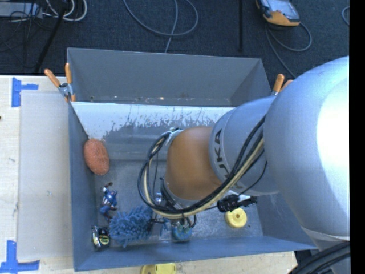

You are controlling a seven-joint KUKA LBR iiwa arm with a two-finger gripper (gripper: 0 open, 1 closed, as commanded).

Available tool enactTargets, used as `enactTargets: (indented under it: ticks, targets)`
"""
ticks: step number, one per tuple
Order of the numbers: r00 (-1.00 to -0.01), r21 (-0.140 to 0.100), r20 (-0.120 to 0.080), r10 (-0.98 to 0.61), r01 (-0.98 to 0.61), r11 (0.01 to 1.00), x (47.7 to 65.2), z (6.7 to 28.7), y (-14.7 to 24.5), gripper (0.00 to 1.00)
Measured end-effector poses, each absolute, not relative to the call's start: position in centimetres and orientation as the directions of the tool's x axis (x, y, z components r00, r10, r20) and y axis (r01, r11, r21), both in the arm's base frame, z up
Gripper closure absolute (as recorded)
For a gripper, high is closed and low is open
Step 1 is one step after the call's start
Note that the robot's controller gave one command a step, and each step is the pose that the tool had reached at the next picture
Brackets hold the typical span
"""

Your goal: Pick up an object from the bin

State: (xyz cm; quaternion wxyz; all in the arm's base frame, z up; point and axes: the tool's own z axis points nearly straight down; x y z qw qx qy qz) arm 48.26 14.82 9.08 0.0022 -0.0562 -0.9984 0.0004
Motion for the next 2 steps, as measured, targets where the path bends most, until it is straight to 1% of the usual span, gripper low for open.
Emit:
enactTargets:
  ticks: [1,2]
  targets:
    - [-0.992,0.0,0.002,0.124,0.124,0.992,48.0,11.2,14.1,1.0]
    - [-0.992,0.0,0.001,0.129,0.129,0.992,48.1,12.4,14.1,1.0]
